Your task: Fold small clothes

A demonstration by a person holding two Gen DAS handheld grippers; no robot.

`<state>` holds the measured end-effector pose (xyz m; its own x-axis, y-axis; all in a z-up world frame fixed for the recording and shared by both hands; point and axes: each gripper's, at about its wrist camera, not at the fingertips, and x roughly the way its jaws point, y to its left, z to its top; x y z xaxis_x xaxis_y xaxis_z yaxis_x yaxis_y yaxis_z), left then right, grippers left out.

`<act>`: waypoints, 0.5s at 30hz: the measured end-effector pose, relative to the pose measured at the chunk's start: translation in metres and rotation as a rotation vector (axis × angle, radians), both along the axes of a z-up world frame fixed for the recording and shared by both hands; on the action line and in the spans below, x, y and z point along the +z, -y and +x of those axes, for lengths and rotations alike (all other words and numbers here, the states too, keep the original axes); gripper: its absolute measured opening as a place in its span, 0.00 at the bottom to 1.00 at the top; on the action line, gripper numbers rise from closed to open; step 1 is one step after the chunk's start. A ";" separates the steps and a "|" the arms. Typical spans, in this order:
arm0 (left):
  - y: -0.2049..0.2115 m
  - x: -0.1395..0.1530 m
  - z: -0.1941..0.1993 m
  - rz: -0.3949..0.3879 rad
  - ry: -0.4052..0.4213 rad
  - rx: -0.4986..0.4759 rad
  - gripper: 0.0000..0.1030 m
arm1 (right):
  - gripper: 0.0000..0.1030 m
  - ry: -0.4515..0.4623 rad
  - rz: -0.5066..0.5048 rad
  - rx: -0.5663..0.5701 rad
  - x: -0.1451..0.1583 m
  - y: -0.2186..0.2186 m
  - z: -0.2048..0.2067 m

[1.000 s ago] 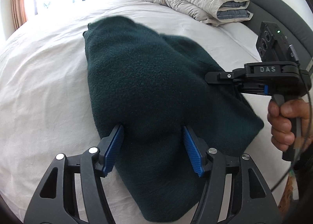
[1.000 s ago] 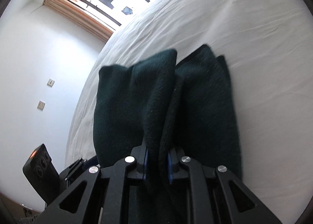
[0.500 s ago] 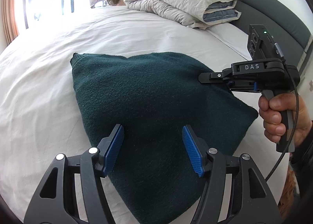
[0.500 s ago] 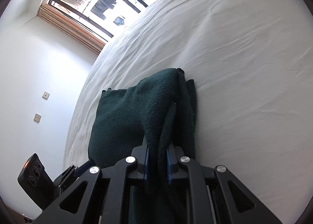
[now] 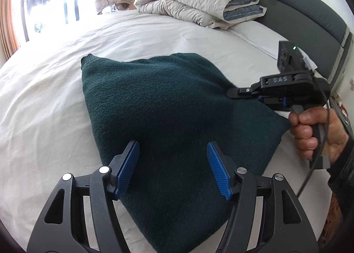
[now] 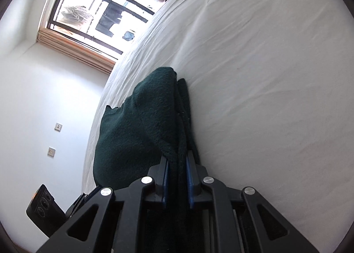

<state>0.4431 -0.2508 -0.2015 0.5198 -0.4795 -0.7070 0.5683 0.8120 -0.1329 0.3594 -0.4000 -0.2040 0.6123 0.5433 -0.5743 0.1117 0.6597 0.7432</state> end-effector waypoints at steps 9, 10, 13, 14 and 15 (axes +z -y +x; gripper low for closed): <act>-0.005 -0.015 0.002 0.007 -0.025 -0.006 0.68 | 0.41 0.082 -0.121 -0.020 0.065 -0.018 -0.042; -0.006 -0.015 0.002 0.003 -0.024 -0.004 0.68 | 0.40 0.093 -0.162 0.023 0.073 -0.032 -0.045; -0.007 -0.015 0.001 -0.001 -0.026 -0.005 0.68 | 0.37 0.094 -0.181 0.084 0.075 -0.057 -0.049; -0.007 -0.015 0.001 -0.005 -0.028 -0.005 0.68 | 0.37 0.078 -0.190 0.070 0.070 -0.056 -0.047; -0.008 -0.015 0.001 -0.009 -0.031 -0.006 0.68 | 0.37 0.037 -0.220 0.044 0.062 -0.052 -0.046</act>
<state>0.4445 -0.2425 -0.2169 0.4945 -0.4886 -0.7188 0.5685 0.8074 -0.1578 0.3135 -0.3481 -0.1421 0.6136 0.4338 -0.6597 0.0548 0.8101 0.5837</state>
